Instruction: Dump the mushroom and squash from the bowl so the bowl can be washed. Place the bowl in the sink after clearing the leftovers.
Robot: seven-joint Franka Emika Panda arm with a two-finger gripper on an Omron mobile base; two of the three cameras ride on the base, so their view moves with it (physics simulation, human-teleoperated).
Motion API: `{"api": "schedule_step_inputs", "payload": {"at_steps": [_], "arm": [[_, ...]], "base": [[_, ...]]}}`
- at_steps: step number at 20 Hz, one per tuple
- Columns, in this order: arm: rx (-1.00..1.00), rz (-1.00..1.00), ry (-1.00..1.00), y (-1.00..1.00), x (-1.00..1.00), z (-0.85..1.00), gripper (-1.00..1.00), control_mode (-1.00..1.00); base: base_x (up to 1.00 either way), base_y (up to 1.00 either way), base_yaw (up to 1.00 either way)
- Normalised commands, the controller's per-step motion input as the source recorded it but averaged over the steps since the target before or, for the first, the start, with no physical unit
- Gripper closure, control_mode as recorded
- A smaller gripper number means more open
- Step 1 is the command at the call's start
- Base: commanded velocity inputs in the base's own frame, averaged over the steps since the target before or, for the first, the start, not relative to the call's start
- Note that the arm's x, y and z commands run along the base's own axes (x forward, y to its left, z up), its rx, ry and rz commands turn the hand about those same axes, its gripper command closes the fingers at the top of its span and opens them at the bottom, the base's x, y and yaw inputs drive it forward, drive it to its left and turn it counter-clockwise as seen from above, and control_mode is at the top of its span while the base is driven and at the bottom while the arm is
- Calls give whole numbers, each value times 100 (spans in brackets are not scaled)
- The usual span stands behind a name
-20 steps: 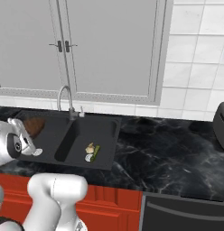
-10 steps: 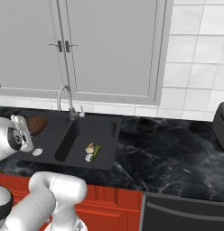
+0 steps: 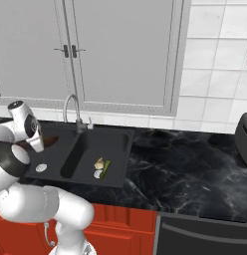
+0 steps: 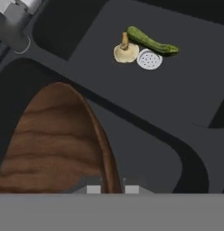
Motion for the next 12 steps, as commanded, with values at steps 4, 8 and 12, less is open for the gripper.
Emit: {"api": "schedule_step_inputs", "payload": {"at_steps": [4, 8, 12], "arm": [[-8, 2, 1, 31, -21, -37, 100, -100], [-3, 2, 0, 24, -1, -20, 100, -100], [-6, 5, 1, 33, 0, -36, 100, -100]], "base": [[0, 0, 0], [0, 0, 0], [0, 0, 0]]}}
